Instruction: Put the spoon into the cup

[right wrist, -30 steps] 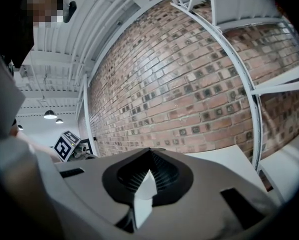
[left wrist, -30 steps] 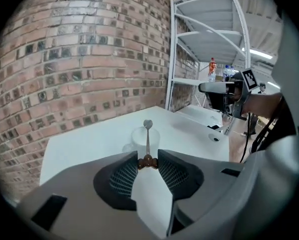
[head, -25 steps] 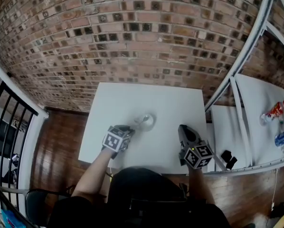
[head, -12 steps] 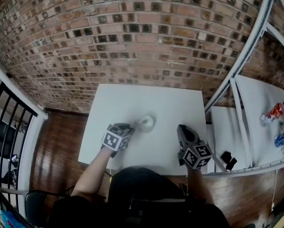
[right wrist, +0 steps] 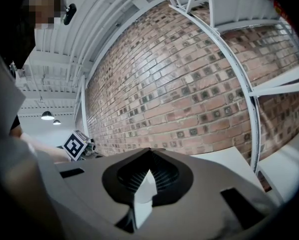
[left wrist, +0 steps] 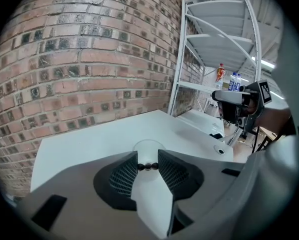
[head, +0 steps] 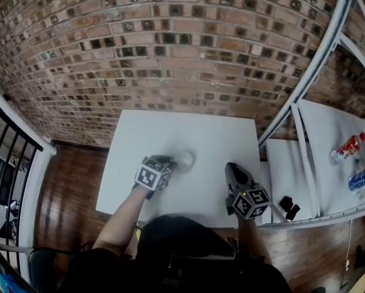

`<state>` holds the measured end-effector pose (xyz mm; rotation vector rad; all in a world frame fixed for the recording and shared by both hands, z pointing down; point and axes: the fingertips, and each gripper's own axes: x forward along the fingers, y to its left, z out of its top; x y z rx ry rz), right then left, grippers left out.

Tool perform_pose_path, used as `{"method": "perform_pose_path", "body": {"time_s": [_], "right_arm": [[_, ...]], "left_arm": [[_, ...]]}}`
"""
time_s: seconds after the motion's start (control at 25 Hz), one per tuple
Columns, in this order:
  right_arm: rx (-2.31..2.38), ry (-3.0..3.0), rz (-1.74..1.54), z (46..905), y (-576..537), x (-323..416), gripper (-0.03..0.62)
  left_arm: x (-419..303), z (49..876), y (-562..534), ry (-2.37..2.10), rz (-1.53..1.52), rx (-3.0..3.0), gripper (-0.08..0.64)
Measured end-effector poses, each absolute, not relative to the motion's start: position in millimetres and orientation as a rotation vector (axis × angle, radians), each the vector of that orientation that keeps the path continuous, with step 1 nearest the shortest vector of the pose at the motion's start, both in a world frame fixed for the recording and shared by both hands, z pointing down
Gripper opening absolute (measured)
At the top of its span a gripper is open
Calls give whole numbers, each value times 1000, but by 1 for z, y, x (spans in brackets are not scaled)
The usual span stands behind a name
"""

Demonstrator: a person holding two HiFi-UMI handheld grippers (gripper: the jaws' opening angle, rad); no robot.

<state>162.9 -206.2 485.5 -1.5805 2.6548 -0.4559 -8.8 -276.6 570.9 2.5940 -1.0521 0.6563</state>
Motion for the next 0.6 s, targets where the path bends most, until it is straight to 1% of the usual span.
{"method": "perform_pose_path", "body": {"time_s": [0.52, 0.6], "right_arm": [[-1620, 2625, -450, 484, -206, 173, 5], [-1619, 2623, -450, 484, -206, 173, 5]], "left_arm": [[1, 588, -284, -1058, 655, 2604, 121], [1, 588, -285, -1067, 642, 2610, 134]]}}
